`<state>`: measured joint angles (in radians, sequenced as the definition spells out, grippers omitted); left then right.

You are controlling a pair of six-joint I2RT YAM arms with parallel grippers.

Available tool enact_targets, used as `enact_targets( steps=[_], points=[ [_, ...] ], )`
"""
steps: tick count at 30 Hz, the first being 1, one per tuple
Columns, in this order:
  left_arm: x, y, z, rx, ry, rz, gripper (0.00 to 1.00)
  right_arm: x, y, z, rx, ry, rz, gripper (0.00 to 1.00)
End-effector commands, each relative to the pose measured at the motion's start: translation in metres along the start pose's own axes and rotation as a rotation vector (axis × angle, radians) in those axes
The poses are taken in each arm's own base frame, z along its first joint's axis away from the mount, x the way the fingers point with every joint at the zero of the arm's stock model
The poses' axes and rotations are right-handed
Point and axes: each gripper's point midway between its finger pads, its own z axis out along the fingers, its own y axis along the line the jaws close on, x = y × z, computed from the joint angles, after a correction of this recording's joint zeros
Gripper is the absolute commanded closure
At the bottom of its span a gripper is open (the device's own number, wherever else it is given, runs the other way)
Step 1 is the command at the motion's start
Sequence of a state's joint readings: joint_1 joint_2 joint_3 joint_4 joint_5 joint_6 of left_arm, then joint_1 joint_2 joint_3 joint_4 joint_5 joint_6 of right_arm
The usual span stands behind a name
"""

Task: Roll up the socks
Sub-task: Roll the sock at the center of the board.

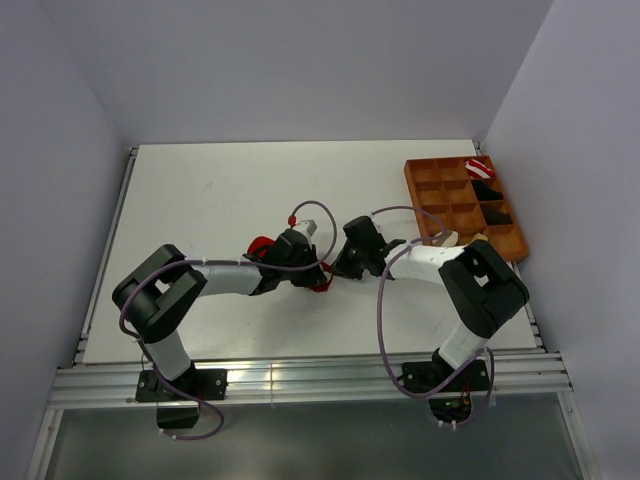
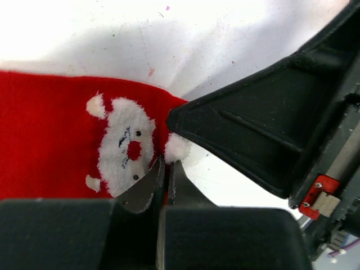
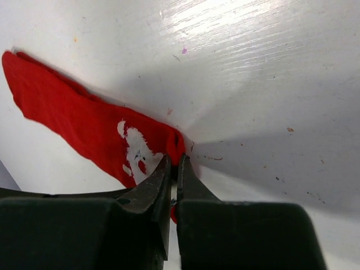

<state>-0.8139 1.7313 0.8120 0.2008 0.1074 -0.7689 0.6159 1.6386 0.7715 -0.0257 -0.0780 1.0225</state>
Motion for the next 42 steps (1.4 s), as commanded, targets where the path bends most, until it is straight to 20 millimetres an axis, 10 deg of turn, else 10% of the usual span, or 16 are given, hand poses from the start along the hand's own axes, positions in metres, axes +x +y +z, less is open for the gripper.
enact_targets(
  steps=[1, 8, 30, 42],
  points=[
    [-0.025, -0.018, -0.009, 0.017, -0.082, 0.071, 0.94, 0.0, 0.003, 0.003, 0.024, 0.007, 0.0, 0.97],
    [-0.034, -0.03, -0.03, -0.077, -0.179, 0.247, 0.53, 0.004, 0.001, 0.003, 0.064, 0.049, 0.004, 1.0],
    [0.002, -0.015, -0.025, -0.365, -0.301, 0.626, 0.41, 0.009, 0.003, 0.001, 0.092, 0.107, -0.006, 1.0],
    [0.018, 0.005, -0.011, -0.453, -0.268, 0.692, 0.5, 0.012, 0.001, 0.004, 0.097, 0.127, -0.003, 1.0]
  ],
)
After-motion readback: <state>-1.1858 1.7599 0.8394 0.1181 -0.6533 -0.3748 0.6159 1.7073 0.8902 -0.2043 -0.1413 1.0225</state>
